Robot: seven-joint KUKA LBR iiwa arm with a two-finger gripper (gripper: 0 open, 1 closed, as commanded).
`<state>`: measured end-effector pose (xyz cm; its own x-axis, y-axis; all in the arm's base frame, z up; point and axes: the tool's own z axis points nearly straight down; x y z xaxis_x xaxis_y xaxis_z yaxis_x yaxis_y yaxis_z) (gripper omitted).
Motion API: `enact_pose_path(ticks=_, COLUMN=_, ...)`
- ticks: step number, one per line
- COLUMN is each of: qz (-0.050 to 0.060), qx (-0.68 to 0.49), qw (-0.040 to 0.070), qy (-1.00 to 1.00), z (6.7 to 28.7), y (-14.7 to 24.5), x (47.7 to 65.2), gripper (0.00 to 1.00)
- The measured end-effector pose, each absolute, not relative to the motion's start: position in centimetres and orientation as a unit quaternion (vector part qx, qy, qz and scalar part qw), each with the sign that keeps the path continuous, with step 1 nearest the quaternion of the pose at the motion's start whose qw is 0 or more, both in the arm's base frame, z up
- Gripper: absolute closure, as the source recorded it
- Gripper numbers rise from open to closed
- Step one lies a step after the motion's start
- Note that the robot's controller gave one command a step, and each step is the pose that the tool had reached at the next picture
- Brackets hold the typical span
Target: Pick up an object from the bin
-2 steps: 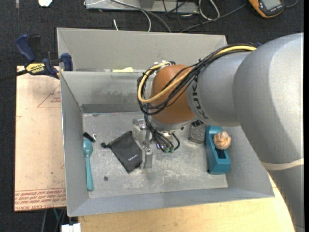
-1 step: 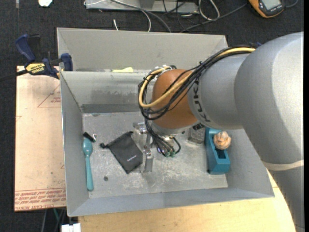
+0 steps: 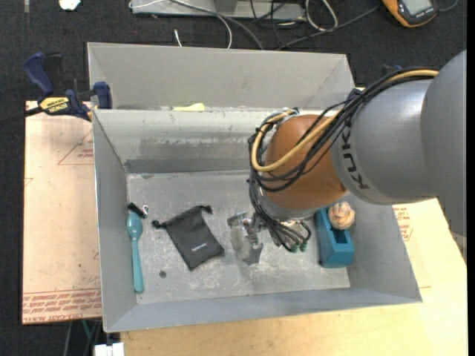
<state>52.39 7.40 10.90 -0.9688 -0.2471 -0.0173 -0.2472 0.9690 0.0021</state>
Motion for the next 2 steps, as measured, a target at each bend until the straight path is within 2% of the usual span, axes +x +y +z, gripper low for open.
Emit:
enact_pose_path(ticks=1, qz=0.002, qx=-0.125, qw=0.008, qy=0.992, z=10.9, y=7.41, x=52.39, gripper=0.0)
enact_pose_path(ticks=2, qz=0.002, qx=-0.124, qw=0.008, qy=0.992, z=10.9, y=7.42, x=52.39, gripper=0.0)
